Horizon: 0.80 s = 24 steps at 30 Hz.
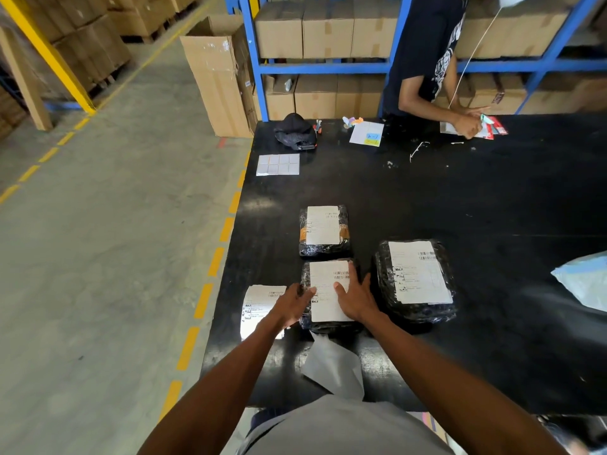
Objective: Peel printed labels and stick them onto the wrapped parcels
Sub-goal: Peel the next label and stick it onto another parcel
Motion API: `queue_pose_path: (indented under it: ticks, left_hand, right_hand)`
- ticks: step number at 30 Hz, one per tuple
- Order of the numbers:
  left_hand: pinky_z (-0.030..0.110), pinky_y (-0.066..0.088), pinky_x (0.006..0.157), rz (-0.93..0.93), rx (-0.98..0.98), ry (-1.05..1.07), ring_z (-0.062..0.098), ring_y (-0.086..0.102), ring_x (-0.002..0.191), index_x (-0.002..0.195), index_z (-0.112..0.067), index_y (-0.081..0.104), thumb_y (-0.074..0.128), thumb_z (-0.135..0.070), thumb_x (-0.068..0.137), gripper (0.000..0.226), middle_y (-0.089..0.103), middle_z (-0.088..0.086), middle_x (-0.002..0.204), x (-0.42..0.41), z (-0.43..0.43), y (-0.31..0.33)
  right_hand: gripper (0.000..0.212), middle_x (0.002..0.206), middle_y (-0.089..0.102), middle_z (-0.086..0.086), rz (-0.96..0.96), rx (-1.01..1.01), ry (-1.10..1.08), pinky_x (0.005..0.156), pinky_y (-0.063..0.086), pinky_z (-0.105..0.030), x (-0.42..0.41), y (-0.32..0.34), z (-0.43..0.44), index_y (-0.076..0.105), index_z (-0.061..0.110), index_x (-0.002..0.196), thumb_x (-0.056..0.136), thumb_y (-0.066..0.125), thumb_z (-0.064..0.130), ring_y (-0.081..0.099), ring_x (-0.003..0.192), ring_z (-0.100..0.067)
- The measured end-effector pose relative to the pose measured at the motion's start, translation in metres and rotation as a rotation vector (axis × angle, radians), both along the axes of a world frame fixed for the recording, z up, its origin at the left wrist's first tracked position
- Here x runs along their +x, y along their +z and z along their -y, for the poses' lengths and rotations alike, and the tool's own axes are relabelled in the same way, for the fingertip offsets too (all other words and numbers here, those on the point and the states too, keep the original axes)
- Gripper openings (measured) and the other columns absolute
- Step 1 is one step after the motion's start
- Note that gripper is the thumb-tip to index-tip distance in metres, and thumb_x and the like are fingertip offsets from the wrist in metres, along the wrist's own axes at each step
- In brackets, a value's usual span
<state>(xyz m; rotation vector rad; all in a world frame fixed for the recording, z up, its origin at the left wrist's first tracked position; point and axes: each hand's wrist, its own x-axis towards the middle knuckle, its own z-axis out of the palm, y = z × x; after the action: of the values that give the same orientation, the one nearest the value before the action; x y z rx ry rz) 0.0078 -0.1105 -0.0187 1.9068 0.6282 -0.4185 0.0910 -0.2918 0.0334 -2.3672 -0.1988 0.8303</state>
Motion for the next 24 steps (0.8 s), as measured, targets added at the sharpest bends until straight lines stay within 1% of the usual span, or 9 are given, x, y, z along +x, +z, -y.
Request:
queue_pose_path:
  ticks: [2, 4, 7, 9, 10, 12, 18, 21, 24]
  left_hand:
    - [0.047, 0.054, 0.098, -0.008, -0.027, -0.009, 0.014, 0.067, 0.108, 0.128, -0.026, 0.056, 0.064, -0.082, 0.070, 0.081, 0.070, -0.010, 0.120, -0.001, -0.001, 0.003]
    - [0.042, 0.053, 0.098, -0.013, -0.019, -0.037, 0.015, 0.065, 0.111, 0.131, -0.022, 0.051, 0.078, -0.070, 0.065, 0.086, 0.068, -0.009, 0.124, -0.004, 0.000, 0.020]
    - [0.041, 0.054, 0.098, 0.007, 0.003, -0.079, 0.020, 0.064, 0.111, 0.133, -0.019, 0.046, 0.090, -0.054, 0.056, 0.096, 0.066, -0.003, 0.125, -0.006, 0.002, 0.041]
    - [0.040, 0.055, 0.097, 0.018, -0.012, -0.068, 0.020, 0.065, 0.110, 0.132, -0.018, 0.048, 0.094, -0.045, 0.056, 0.092, 0.067, -0.002, 0.123, -0.006, 0.001, 0.043]
    - [0.041, 0.055, 0.097, 0.029, -0.023, -0.062, 0.020, 0.066, 0.109, 0.131, -0.018, 0.050, 0.095, -0.045, 0.054, 0.094, 0.068, -0.002, 0.123, -0.005, -0.001, 0.045]
    - [0.044, 0.056, 0.097, 0.051, -0.044, -0.064, 0.020, 0.067, 0.108, 0.131, -0.019, 0.051, 0.095, -0.055, 0.045, 0.103, 0.068, -0.003, 0.123, -0.002, -0.007, 0.045]
    - [0.048, 0.058, 0.094, 0.105, -0.101, -0.045, 0.021, 0.062, 0.116, 0.135, -0.020, 0.051, 0.093, -0.063, 0.041, 0.112, 0.062, -0.003, 0.128, 0.016, -0.028, 0.062]
    - [0.048, 0.060, 0.090, 0.137, -0.133, -0.024, 0.024, 0.063, 0.115, 0.138, -0.015, 0.050, 0.092, -0.061, 0.049, 0.108, 0.062, 0.001, 0.129, 0.037, -0.042, 0.073]
    - [0.048, 0.061, 0.087, 0.161, -0.130, 0.000, 0.027, 0.066, 0.112, 0.138, -0.011, 0.050, 0.085, -0.046, 0.071, 0.083, 0.063, 0.007, 0.130, 0.063, -0.052, 0.085]
  right_hand:
    - [0.072, 0.164, 0.030, -0.019, -0.011, 0.006, 0.011, 0.117, 0.036, -0.046, 0.003, 0.002, 0.002, -0.006, 0.033, 0.162, 0.108, 0.041, 0.038, 0.042, 0.142, -0.042]
    - [0.072, 0.157, 0.044, -0.015, -0.014, 0.011, 0.024, 0.113, 0.040, -0.044, 0.006, 0.005, 0.003, -0.007, 0.031, 0.162, 0.108, 0.041, 0.034, 0.049, 0.136, -0.040]
    - [0.073, 0.157, 0.044, -0.014, -0.020, 0.010, 0.031, 0.114, 0.039, -0.041, 0.006, 0.013, 0.003, -0.007, 0.029, 0.163, 0.108, 0.041, 0.033, 0.048, 0.137, -0.039]
    - [0.074, 0.157, 0.045, -0.012, -0.014, 0.024, 0.026, 0.114, 0.039, -0.039, 0.006, 0.018, 0.004, -0.007, 0.029, 0.163, 0.107, 0.042, 0.033, 0.049, 0.137, -0.038]
    - [0.075, 0.156, 0.046, -0.011, -0.009, 0.031, 0.026, 0.114, 0.039, -0.039, 0.007, 0.020, 0.004, -0.006, 0.028, 0.163, 0.107, 0.043, 0.033, 0.050, 0.137, -0.037]
    - [0.076, 0.156, 0.047, -0.010, -0.002, 0.043, 0.033, 0.113, 0.040, -0.038, 0.009, 0.026, 0.004, -0.006, 0.028, 0.163, 0.107, 0.045, 0.034, 0.050, 0.137, -0.037]
    - [0.079, 0.157, 0.047, -0.006, 0.017, 0.087, 0.046, 0.115, 0.040, -0.040, 0.029, 0.047, -0.002, -0.005, 0.026, 0.163, 0.106, 0.048, 0.034, 0.051, 0.138, -0.036]
    - [0.080, 0.156, 0.048, -0.006, 0.040, 0.107, 0.048, 0.112, 0.040, -0.040, 0.045, 0.062, -0.013, -0.006, 0.025, 0.163, 0.106, 0.049, 0.033, 0.053, 0.136, -0.035]
    - [0.080, 0.156, 0.048, -0.005, 0.057, 0.127, 0.042, 0.112, 0.041, -0.041, 0.069, 0.074, -0.027, -0.006, 0.025, 0.163, 0.106, 0.050, 0.032, 0.055, 0.135, -0.034]
